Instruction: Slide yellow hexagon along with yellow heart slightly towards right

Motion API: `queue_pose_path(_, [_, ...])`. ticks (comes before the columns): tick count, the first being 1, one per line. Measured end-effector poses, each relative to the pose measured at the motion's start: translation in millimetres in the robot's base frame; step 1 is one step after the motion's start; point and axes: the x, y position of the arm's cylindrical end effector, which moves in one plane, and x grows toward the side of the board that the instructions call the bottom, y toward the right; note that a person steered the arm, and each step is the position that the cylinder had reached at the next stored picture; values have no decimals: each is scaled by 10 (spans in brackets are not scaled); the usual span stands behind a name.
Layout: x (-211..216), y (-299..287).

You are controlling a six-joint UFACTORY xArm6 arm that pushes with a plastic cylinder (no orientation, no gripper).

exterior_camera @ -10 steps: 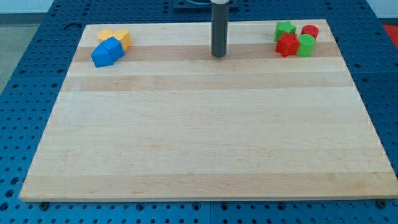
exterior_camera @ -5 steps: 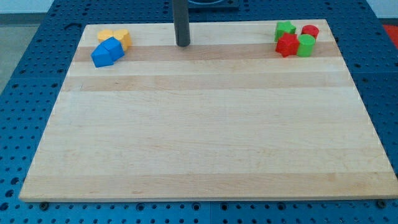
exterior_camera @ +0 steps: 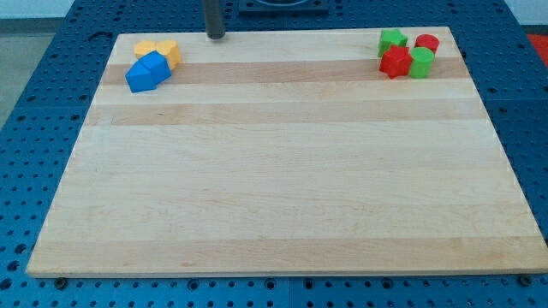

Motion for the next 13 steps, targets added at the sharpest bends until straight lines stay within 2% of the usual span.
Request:
queue_pose_path(4, [1, -961])
queue_pose_path(5, [180, -1366])
queue_pose_path(6, [178, -1527])
queue_pose_path(7, [428, -1623])
queue_pose_path(10, [848, -1587])
queue_pose_path(13, [456, -1155])
